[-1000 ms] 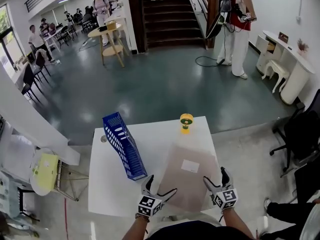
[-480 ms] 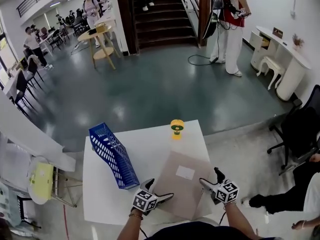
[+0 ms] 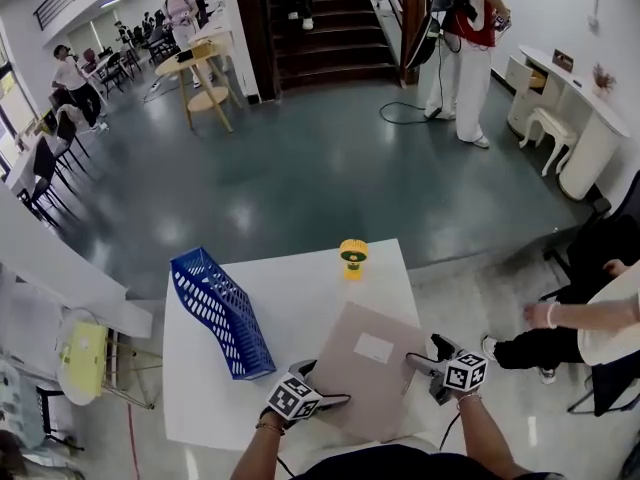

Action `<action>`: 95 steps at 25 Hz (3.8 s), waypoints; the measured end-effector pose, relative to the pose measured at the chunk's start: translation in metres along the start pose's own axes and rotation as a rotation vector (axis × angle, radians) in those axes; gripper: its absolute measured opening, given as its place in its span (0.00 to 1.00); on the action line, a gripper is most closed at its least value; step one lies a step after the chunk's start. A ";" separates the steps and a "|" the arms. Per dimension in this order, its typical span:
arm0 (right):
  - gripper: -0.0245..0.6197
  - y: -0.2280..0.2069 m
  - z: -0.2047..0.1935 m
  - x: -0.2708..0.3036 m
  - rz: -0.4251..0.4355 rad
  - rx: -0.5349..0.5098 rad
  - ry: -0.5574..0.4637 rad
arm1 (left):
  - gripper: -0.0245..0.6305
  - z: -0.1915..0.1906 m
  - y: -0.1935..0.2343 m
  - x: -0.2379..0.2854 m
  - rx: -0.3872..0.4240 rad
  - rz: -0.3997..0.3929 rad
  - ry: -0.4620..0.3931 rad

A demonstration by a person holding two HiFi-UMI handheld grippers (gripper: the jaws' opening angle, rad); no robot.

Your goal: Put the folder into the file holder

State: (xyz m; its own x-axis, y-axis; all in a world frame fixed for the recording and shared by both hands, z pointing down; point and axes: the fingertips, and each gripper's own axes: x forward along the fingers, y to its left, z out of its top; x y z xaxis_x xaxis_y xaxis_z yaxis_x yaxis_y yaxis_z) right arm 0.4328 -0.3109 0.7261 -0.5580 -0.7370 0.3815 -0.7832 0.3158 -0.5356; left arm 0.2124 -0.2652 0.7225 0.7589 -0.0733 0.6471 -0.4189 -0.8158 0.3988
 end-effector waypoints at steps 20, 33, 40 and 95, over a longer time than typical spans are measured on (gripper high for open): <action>0.77 -0.008 0.017 -0.008 0.227 0.335 -0.102 | 0.89 0.014 -0.035 0.023 0.055 -0.015 -0.038; 0.52 0.093 0.120 -0.049 0.403 0.211 -0.292 | 0.89 0.033 -0.045 -0.020 0.186 0.143 -0.239; 0.49 0.186 0.158 -0.076 0.421 0.008 -0.381 | 0.89 0.074 -0.056 -0.071 0.159 0.227 -0.472; 0.48 0.615 0.200 0.035 -0.054 -0.658 -0.800 | 0.04 -0.074 0.036 -0.524 0.280 0.556 -0.965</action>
State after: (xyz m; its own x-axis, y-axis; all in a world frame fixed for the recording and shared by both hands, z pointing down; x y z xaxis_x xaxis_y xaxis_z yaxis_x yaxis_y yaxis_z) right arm -0.0139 -0.2620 0.2594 -0.3606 -0.8654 -0.3478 -0.9309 0.3571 0.0765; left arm -0.2369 -0.2136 0.4462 0.6202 -0.7740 -0.1275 -0.7820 -0.6228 -0.0233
